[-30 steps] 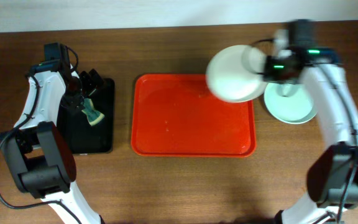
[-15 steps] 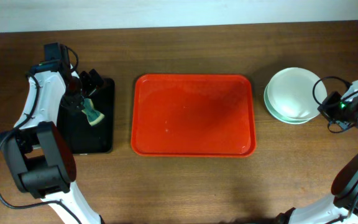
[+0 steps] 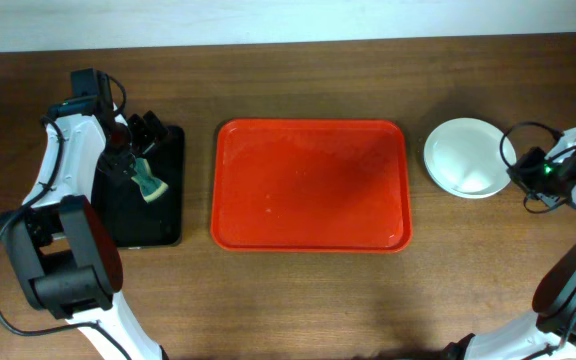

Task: Clean dirty plates on tray and stack at the side
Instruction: 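Lift the plate with the right gripper and carry it right, then place the plate on the stack and open the right gripper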

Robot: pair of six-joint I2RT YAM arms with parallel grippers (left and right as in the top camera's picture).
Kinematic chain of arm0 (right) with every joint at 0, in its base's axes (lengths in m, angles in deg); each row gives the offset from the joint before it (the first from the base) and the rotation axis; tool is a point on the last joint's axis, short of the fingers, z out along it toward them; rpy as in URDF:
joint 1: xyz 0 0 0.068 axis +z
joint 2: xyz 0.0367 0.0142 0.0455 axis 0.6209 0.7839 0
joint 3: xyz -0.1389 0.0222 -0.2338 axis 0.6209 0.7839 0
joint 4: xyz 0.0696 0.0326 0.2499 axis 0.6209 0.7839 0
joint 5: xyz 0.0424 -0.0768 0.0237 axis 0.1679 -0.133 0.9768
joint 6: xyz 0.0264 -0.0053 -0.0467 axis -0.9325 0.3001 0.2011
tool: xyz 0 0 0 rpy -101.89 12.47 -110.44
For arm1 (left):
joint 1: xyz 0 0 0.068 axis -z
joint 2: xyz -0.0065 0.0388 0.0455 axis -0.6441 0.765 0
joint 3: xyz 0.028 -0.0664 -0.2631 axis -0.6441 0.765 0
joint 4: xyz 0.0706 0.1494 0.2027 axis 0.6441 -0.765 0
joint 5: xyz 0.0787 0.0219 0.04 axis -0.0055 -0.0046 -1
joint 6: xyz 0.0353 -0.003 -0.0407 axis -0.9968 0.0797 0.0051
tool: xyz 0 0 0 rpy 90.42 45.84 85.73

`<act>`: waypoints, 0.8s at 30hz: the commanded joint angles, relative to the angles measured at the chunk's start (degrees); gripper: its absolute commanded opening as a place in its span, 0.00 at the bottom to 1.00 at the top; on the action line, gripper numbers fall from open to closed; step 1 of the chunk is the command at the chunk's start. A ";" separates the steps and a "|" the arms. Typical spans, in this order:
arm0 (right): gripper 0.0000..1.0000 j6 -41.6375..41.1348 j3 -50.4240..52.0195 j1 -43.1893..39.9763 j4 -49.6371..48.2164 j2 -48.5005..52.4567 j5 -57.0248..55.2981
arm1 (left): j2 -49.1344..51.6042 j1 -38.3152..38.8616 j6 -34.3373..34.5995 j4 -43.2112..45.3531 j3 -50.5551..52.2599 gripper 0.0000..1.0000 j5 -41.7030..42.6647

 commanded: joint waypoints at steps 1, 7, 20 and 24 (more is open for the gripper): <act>0.58 0.37 -0.26 1.90 -0.09 0.79 1.03 | -1.62 -0.28 -0.13 -0.07 -0.94 0.99 0.57; 0.84 0.35 -2.51 2.12 4.72 -6.67 -0.28 | -1.62 -0.28 -0.13 -0.04 -0.94 0.99 0.20; 0.99 -2.21 -0.76 17.55 28.94 -39.82 -11.43 | -1.62 -0.28 -0.13 -0.04 -0.92 0.99 0.15; 0.99 -2.21 1.07 28.63 32.28 -49.22 -11.41 | -1.62 -0.28 -0.13 -0.04 -0.92 0.99 0.15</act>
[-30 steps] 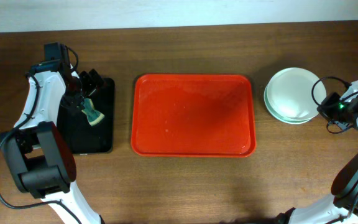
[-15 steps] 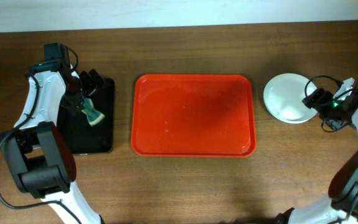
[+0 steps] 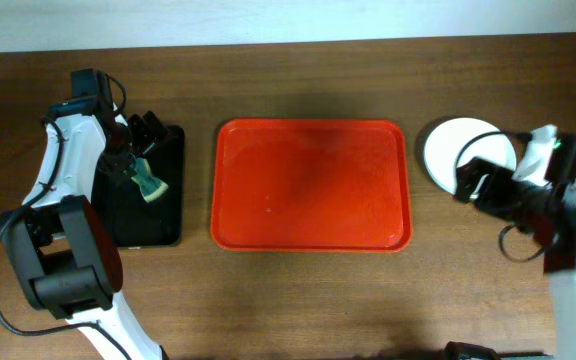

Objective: Clean dirty plates on tray and stack at the side

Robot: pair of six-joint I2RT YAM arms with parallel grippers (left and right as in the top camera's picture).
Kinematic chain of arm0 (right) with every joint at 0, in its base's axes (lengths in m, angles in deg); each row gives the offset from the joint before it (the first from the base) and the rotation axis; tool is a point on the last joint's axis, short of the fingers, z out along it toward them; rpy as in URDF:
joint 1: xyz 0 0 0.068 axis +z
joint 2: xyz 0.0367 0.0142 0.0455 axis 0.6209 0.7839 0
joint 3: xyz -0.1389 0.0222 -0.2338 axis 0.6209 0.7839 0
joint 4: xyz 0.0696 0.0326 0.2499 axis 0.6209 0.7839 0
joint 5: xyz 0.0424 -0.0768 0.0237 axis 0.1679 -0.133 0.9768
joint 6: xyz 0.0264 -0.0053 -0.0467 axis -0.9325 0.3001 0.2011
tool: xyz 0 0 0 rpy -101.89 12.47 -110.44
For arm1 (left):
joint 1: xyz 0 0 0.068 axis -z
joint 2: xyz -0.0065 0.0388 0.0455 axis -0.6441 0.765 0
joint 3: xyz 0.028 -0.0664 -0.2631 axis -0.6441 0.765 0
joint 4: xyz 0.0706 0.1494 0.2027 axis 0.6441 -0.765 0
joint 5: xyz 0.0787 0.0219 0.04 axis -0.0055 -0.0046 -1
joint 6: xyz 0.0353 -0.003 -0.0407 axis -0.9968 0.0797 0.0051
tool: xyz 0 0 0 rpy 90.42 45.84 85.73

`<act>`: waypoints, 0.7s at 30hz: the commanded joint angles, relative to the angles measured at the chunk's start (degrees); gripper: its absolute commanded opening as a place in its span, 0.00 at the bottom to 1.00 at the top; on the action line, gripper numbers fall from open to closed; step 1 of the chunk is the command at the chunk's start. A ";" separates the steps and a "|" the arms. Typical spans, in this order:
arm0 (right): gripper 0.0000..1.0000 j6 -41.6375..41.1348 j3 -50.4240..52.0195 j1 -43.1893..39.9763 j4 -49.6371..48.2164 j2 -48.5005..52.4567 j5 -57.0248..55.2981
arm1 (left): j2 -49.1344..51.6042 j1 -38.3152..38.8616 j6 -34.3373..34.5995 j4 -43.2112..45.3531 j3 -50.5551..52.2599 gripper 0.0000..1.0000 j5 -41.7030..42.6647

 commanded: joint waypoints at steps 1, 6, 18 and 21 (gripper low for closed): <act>0.99 -0.35 1.86 8.11 3.02 -7.30 -1.25 | -1.62 -0.28 -0.11 -0.04 -0.92 0.99 0.20; 0.99 -0.33 1.86 14.25 12.35 -12.09 1.90 | -1.62 -0.28 -0.11 -0.04 -0.92 0.99 0.20; 0.99 -0.07 1.86 14.49 16.00 -10.16 1.68 | -1.62 -0.28 -0.11 -0.04 -0.92 0.99 0.20; 0.99 -0.11 1.97 14.49 16.41 -8.02 2.36 | -1.62 -0.28 -0.11 -0.04 -0.92 0.99 0.20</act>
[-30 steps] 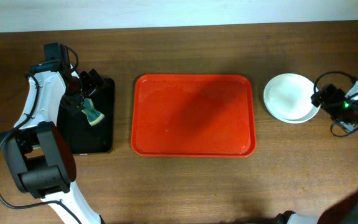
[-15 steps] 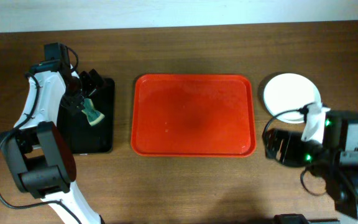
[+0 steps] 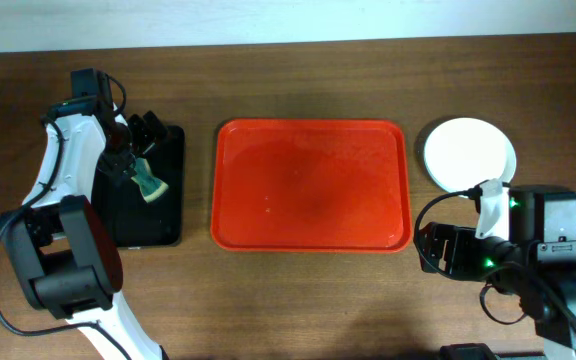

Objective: Clean dirty plates on tray and stack at the side

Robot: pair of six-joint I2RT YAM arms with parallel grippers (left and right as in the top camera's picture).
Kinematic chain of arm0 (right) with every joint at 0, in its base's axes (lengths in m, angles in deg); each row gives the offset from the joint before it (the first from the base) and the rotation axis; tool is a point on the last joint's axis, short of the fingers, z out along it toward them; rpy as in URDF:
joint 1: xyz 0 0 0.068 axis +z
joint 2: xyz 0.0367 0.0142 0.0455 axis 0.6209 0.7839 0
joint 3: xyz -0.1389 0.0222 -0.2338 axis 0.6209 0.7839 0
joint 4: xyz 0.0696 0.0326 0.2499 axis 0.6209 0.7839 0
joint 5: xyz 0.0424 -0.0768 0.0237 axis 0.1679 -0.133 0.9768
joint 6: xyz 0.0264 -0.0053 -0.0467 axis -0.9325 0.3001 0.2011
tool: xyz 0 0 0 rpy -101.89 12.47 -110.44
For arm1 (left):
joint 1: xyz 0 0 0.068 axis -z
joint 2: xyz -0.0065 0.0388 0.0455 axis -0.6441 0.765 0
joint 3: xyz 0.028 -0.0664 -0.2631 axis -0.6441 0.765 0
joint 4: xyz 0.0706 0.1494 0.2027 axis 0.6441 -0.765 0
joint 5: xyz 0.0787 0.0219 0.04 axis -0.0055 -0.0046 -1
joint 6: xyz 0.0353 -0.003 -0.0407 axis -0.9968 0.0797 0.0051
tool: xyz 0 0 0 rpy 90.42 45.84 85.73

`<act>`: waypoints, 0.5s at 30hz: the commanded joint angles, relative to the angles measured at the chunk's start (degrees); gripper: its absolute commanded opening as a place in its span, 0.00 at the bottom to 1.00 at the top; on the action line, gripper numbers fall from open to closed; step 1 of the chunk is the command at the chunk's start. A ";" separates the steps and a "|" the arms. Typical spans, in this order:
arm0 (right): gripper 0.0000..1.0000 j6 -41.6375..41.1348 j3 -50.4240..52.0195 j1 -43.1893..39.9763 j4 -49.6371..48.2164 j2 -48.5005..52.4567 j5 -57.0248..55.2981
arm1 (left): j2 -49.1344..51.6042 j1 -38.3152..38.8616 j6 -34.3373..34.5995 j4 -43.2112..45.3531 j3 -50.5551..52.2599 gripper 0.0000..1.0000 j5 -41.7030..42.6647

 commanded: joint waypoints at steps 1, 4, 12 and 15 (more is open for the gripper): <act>0.99 -0.07 0.66 0.57 0.13 1.53 1.03 | -1.62 -0.28 -0.11 0.00 -0.92 0.99 0.20; 0.99 -0.09 2.45 0.63 -0.90 -1.84 1.09 | -1.62 -0.28 -0.11 -0.02 -0.92 0.99 0.20; 0.99 -0.13 22.08 3.67 -20.09 -27.82 1.36 | -1.62 -0.28 -0.11 -0.02 -0.92 0.99 0.20; 0.99 -0.09 28.92 3.67 -25.59 -36.57 1.44 | -1.62 -0.28 -0.11 -0.02 -0.92 0.99 0.20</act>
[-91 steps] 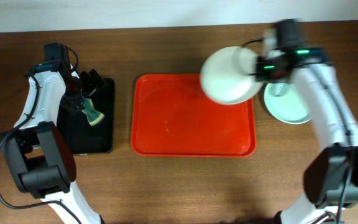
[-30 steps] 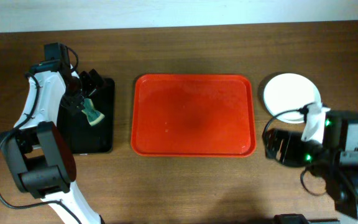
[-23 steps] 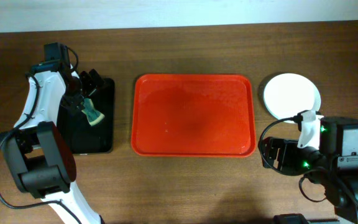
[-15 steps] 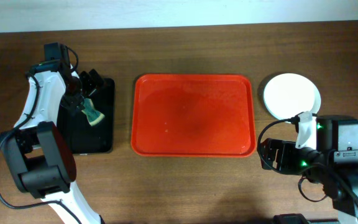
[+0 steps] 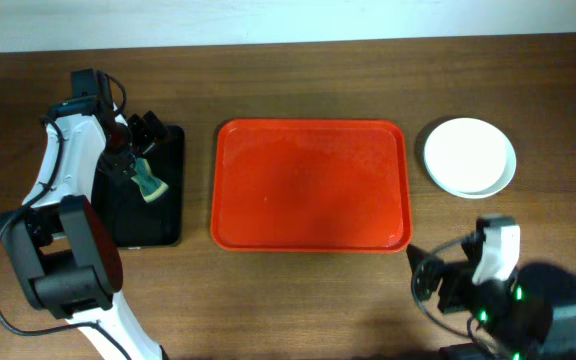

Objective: Clean dirty plates on tray and stack at the side

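The orange tray (image 5: 311, 185) lies in the middle of the table with no plate on it. White plates (image 5: 470, 157) sit stacked on the wood just right of the tray. My left gripper (image 5: 136, 158) hovers over a black tray (image 5: 158, 225) at the left, shut on a teal and tan sponge (image 5: 149, 186) that sticks out below it. My right gripper (image 5: 425, 284) is low at the front right, well clear of the plates. It is blurred, and its jaws look apart with nothing between them.
The black tray stands left of the orange tray with a narrow strip of wood between them. My right arm's body (image 5: 513, 305) fills the front right corner. A pale wall edge runs along the back of the table.
My right arm has dropped back further toward the front edge, uncovering the white plates fully. The left arm and the sponge have not moved.
My right gripper was at the plates' right edge, then over their near side. After that it was off them, in front of the tray's right corner, and now it is near the front edge. The left gripper stayed over the black tray throughout.
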Robot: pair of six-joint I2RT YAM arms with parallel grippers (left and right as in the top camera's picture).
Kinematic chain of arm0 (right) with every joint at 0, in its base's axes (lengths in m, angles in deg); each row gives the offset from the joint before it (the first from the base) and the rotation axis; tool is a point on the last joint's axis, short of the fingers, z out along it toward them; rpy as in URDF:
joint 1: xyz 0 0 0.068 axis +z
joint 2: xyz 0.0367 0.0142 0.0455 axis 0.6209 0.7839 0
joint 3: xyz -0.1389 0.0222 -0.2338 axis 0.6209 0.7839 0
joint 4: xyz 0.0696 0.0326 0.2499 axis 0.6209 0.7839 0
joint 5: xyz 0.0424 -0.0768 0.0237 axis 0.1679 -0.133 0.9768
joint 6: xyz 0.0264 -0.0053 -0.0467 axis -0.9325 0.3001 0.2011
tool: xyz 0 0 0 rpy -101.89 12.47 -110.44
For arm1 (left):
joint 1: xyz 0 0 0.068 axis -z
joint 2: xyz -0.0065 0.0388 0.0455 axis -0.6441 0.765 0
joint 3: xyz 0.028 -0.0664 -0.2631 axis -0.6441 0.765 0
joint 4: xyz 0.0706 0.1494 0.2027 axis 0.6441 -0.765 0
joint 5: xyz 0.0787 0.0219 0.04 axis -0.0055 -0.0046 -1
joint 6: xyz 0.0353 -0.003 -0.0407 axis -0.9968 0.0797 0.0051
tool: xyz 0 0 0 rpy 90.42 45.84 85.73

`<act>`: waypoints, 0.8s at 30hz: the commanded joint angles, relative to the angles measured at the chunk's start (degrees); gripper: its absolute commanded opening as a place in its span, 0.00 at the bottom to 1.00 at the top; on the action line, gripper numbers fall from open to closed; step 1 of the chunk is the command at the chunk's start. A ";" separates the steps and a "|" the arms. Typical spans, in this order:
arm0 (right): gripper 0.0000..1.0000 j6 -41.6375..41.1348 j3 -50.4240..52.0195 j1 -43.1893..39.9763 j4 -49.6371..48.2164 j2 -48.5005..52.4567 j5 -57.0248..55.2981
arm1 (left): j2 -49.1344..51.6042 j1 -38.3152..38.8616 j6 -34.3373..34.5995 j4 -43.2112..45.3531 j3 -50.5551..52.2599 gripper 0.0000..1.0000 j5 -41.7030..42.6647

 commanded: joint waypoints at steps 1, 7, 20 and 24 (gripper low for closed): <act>0.99 -0.15 8.22 0.57 -5.44 -9.46 0.35 | -1.62 -0.28 -0.13 0.02 -0.92 0.99 0.20; 0.98 -0.37 22.88 0.57 -22.10 -21.31 0.33 | -1.62 -0.28 -0.13 0.02 -0.92 0.99 0.20; 0.99 -0.33 33.62 0.57 -39.41 -21.53 -11.82 | -1.62 -0.28 -0.13 0.02 -0.92 0.99 0.20; 0.98 -0.07 33.75 0.57 -39.45 -21.55 -14.25 | -1.62 -0.28 -0.13 0.02 -0.92 0.99 0.20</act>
